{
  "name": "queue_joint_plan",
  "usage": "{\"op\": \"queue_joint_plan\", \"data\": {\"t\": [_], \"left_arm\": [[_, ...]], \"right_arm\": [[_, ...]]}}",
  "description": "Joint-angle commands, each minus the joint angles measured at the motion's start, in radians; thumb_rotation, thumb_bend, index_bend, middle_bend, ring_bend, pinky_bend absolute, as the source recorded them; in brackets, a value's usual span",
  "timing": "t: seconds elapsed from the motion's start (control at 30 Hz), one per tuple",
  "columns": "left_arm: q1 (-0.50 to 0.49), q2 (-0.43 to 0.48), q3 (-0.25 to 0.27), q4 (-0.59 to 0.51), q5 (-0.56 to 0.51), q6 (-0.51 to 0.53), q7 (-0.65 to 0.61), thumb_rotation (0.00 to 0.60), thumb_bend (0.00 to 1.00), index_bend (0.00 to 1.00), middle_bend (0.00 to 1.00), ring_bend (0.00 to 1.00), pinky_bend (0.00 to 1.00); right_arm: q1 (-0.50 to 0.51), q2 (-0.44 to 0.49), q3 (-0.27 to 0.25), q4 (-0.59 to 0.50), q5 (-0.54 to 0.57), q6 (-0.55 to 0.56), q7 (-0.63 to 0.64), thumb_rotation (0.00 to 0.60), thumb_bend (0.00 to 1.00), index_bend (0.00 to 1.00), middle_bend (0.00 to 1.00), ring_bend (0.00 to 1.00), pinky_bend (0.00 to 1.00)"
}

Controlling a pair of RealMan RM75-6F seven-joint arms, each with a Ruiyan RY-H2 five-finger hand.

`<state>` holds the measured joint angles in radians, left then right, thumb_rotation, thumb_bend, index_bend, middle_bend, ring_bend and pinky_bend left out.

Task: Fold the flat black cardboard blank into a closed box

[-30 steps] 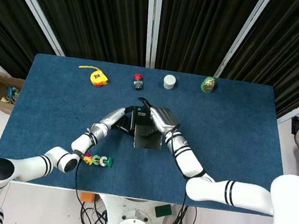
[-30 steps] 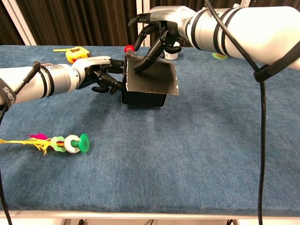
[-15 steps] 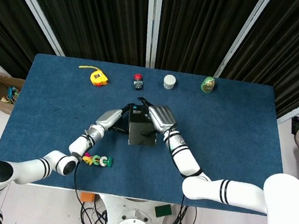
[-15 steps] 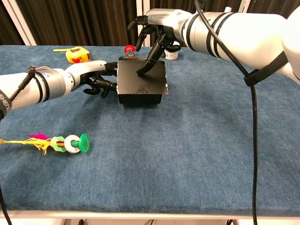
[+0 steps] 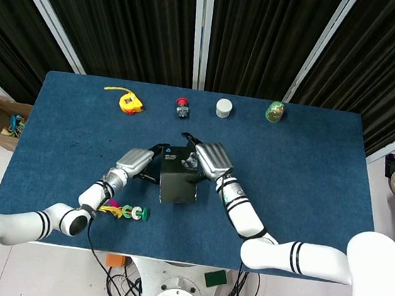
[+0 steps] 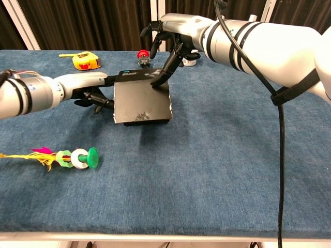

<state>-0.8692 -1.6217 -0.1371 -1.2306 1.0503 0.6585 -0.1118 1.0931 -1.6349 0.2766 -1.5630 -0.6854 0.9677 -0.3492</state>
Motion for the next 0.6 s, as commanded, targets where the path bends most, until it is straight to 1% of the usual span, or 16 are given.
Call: {"op": "queue_joint_plan", "data": {"t": [0.03, 0.17, 0.27, 0.43, 0.53, 0.6], "left_arm": [[0.008, 0.045, 0.016, -0.049, -0.031, -0.003, 0.057, 0.258, 0.05, 0.0, 0.04, 0.64, 0.94], [0.006, 0.071, 0.024, -0.104, -0.061, -0.007, 0.108, 0.259, 0.04, 0.0, 0.01, 0.63, 0.93], [0.0, 0.081, 0.03, -0.125, -0.075, -0.01, 0.14, 0.259, 0.02, 0.0, 0.0, 0.61, 0.91], [0.015, 0.082, 0.028, -0.15, -0.072, 0.058, 0.184, 0.24, 0.0, 0.0, 0.0, 0.59, 0.88], [0.02, 0.096, 0.033, -0.162, -0.085, 0.07, 0.211, 0.231, 0.0, 0.0, 0.0, 0.57, 0.87], [0.02, 0.119, 0.04, -0.179, -0.101, 0.063, 0.232, 0.238, 0.0, 0.0, 0.0, 0.55, 0.86]], "right_arm": [[-0.002, -0.005, -0.001, 0.003, -0.003, 0.0, -0.005, 0.6, 0.0, 0.17, 0.31, 0.74, 1.0], [-0.006, -0.021, 0.001, 0.013, -0.017, 0.001, -0.007, 0.6, 0.0, 0.18, 0.31, 0.74, 1.0], [-0.008, -0.027, 0.004, 0.012, -0.024, -0.001, -0.008, 0.6, 0.0, 0.18, 0.31, 0.74, 1.0], [-0.014, -0.029, 0.009, 0.006, -0.03, 0.0, -0.013, 0.6, 0.0, 0.18, 0.31, 0.74, 1.0], [-0.016, -0.034, 0.008, 0.005, -0.04, -0.001, -0.016, 0.6, 0.0, 0.19, 0.31, 0.74, 1.0], [-0.018, -0.04, 0.003, 0.008, -0.053, 0.0, -0.02, 0.6, 0.0, 0.19, 0.31, 0.74, 1.0]]}}
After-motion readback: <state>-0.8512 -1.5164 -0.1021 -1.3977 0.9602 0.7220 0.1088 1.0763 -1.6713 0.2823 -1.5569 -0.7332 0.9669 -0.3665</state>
